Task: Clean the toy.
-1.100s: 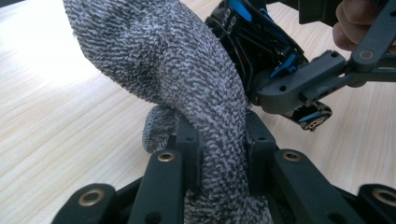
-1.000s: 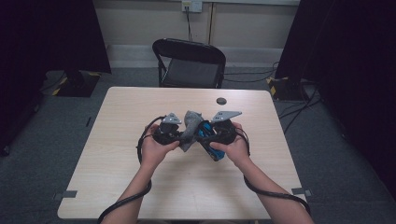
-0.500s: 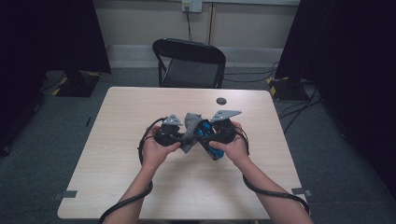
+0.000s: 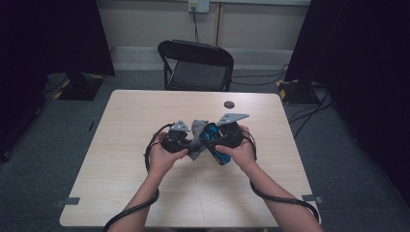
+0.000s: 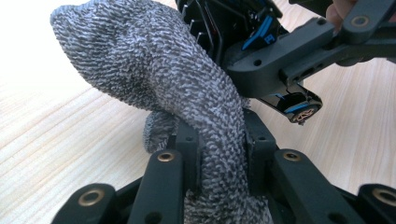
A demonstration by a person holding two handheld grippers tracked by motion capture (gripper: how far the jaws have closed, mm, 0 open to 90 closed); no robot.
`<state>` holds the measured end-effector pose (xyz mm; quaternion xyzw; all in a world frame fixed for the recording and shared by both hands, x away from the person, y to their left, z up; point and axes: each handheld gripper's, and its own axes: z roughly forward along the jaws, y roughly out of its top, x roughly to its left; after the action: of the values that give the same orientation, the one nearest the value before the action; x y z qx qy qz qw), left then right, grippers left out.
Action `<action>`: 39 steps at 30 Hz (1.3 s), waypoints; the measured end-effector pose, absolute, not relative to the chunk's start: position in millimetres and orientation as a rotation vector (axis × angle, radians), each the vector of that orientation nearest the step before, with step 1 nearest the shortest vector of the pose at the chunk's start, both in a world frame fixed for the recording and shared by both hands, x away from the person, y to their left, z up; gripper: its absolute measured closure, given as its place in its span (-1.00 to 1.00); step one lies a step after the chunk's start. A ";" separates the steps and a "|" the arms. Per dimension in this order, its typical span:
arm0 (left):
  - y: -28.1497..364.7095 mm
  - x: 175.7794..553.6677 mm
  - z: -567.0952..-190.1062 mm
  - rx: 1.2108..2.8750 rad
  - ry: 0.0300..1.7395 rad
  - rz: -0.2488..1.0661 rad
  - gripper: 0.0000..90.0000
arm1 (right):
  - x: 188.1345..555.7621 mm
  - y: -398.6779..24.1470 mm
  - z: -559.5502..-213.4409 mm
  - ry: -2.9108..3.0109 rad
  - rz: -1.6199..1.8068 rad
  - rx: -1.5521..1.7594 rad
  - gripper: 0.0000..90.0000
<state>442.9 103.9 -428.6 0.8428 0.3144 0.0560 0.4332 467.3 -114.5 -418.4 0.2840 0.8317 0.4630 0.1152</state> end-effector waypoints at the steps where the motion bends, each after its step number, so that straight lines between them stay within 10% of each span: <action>1: 103.2 442.5 -428.8 2.100 0.784 0.140 0.62 | 467.0 -114.4 -418.1 2.428 1.359 0.832 -0.42; 39: 80.8 433.0 -445.5 2.160 0.726 0.088 0.62 | 479.2 -103.2 -404.3 2.406 1.381 0.888 -0.42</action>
<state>433.0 80.8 -445.5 0.8607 0.2891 0.0351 0.4176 479.2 -103.2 -404.3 0.3028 0.8206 0.4710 0.1144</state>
